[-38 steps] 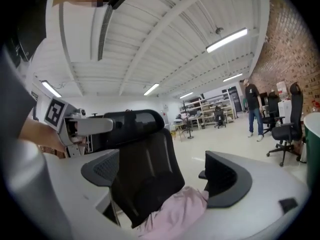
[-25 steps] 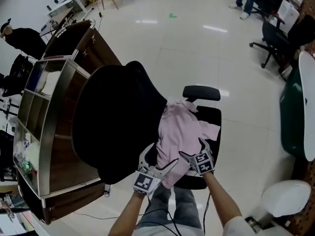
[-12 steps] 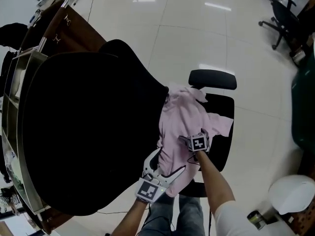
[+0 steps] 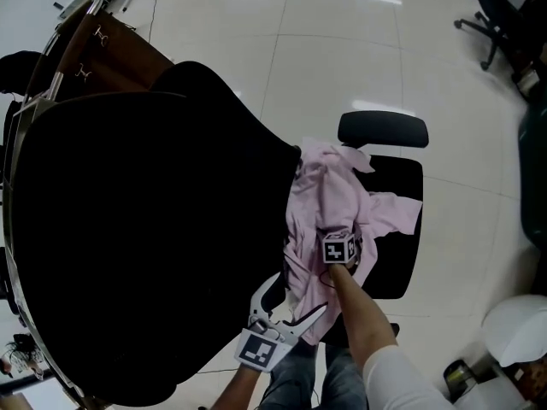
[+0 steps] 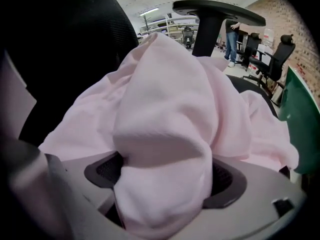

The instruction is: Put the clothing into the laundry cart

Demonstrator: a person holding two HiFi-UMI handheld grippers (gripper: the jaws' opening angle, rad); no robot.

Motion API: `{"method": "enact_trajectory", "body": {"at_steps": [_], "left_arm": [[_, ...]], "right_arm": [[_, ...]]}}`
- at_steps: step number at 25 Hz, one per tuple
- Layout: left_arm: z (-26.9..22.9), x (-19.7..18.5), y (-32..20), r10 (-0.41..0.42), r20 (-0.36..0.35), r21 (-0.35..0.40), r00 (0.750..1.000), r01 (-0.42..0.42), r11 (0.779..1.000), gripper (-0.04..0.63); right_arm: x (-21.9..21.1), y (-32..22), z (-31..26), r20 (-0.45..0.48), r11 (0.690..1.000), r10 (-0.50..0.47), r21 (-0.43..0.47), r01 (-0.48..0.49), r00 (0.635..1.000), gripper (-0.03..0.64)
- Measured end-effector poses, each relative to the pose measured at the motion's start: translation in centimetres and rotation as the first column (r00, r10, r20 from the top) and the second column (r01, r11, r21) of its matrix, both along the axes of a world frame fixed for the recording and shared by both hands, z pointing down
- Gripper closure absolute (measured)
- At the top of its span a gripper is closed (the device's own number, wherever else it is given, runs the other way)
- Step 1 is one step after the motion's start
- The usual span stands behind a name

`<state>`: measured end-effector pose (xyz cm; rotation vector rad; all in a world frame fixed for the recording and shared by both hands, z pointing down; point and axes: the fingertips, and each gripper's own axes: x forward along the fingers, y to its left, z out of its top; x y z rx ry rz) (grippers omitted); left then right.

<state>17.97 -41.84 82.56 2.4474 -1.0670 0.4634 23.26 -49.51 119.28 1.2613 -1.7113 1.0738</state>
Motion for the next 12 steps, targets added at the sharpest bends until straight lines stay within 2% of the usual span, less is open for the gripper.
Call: {"method": "enact_trajectory", "body": {"at_steps": [2,3,4,7,10,12], "left_arm": [[-0.1,-0.4,0.0,-0.007,0.007,0.01,1.0,0.007,1.0,0.155],[-0.1,-0.5,0.1,-0.015,0.009,0.011,1.0,0.014,1.0,0.155],[-0.3,-0.6,0.2,-0.021,0.009,0.011,1.0,0.021,1.0,0.155],[-1.5,-0.7,0.5,-0.016,0.001,0.021,1.0,0.016,1.0,0.155],[-4.1,-0.3,0.5,-0.021,-0.032,0.049,0.999,0.022,0.999,0.155],[-6.8,0.0,0.6,-0.039,-0.063,0.081,0.997,0.044,0.996,0.155]], "right_arm": [[-0.3,-0.2,-1.7,0.038,0.998,-0.059,0.02,0.058,0.998,0.265],[-0.8,-0.2,-2.5,0.083,0.997,-0.079,0.025,0.077,0.993,0.391],[-1.4,0.1,-2.9,0.144,0.997,-0.081,0.024,0.079,0.986,0.425],[-3.1,0.8,-4.7,0.331,0.998,-0.048,0.056,0.031,0.943,0.453],[-3.9,0.0,-12.2,0.506,0.985,-0.076,0.174,-0.016,0.859,0.465],[-3.2,-0.1,-18.3,0.586,0.969,-0.093,0.24,-0.063,0.805,0.469]]}}
